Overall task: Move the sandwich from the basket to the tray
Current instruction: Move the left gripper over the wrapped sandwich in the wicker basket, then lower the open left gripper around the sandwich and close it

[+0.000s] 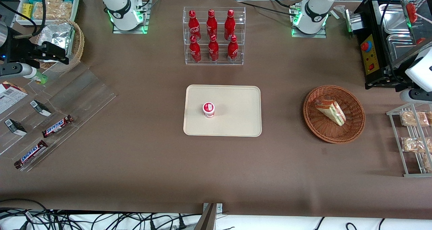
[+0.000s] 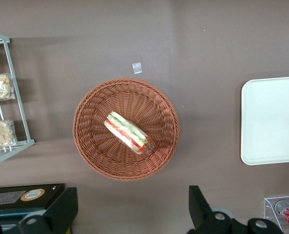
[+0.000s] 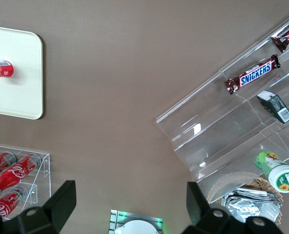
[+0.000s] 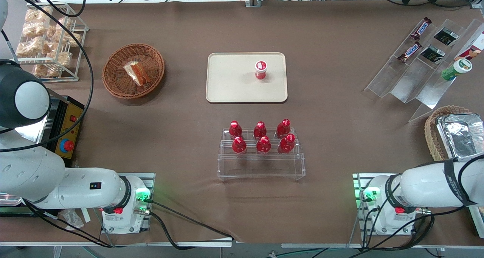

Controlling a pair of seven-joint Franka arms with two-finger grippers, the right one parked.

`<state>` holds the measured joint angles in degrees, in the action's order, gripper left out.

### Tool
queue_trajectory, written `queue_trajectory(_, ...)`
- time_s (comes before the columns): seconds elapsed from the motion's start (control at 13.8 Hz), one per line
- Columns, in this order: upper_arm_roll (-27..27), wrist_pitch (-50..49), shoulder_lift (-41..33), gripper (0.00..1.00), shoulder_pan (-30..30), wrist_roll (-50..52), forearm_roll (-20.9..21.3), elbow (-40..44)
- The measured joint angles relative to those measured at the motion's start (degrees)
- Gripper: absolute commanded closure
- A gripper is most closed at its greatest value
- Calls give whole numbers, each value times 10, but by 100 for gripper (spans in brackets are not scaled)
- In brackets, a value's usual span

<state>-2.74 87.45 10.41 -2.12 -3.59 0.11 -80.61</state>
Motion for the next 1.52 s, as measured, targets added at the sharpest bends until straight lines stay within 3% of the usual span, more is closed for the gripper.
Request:
queue_trajectory(0.29,0,0,1,0,0,0,3,-1)
queue_trajectory(0.43,0,0,6,0,0,3,24,-10)
queue_trajectory(0.65,0,43,12,0,0,29,35,-66)
queue_trajectory(1.52,-4,329,-6,0,0,371,47,-333)
